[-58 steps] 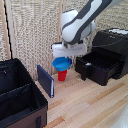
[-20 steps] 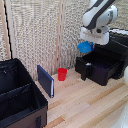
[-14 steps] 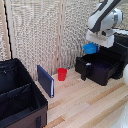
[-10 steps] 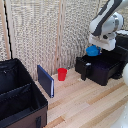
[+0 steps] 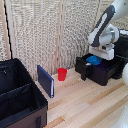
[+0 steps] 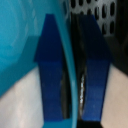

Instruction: Gently grip the air fryer handle with your gripper and kindly pull it open by sliding your gripper away from the base. Gradually bring your gripper in line with the blue bowl and gently capture it, without tightening your grip too much. Securely place the blue bowl inside the opened air fryer with a steady position. Liberate your robot's gripper, and withdraw your gripper from the proximity of the air fryer.

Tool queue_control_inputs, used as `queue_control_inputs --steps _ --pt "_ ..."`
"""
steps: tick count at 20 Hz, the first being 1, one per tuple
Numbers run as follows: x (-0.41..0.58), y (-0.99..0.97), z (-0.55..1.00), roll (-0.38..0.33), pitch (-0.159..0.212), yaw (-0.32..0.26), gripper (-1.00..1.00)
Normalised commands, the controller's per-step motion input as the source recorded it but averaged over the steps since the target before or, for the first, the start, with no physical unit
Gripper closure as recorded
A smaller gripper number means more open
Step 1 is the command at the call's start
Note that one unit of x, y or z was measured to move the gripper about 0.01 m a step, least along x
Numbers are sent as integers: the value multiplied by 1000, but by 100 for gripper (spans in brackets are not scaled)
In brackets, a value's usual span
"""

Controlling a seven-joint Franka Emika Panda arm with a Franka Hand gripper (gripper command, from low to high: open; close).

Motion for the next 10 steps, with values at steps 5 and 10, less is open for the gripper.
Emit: queue_control_inputs --steps 5,10 --pt "67 -224 -13 -1 7 5 -100" --pt "0 -30 231 18 24 9 -100"
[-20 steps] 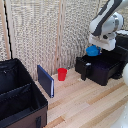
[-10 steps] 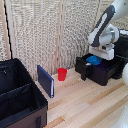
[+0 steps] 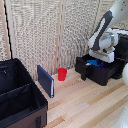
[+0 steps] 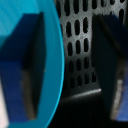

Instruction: Gently grip the air fryer handle with your gripper and kindly pull it open by sliding your gripper away from the base. Gradually bring your gripper in line with the blue bowl and gently capture it, without tightening your grip too much. Securely place the blue bowl inside the opened air fryer with a steady position. Liberate your robot's gripper, and withdraw your gripper from the proximity of the air fryer.

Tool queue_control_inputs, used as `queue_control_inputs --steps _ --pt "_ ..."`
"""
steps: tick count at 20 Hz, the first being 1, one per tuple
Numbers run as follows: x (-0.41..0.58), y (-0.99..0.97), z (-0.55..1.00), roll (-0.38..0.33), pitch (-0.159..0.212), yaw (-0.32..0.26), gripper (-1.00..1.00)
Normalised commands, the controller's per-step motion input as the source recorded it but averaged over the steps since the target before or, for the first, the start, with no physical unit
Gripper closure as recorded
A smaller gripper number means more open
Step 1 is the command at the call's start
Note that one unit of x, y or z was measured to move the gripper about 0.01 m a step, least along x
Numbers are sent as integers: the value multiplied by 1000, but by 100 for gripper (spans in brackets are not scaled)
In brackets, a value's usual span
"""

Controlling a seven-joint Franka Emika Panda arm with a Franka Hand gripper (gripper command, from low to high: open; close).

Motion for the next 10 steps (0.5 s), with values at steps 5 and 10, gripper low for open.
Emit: queue_control_inputs --steps 5,10 --pt "0 81 711 39 72 -26 -100" --pt "5 34 753 113 107 -11 -100"
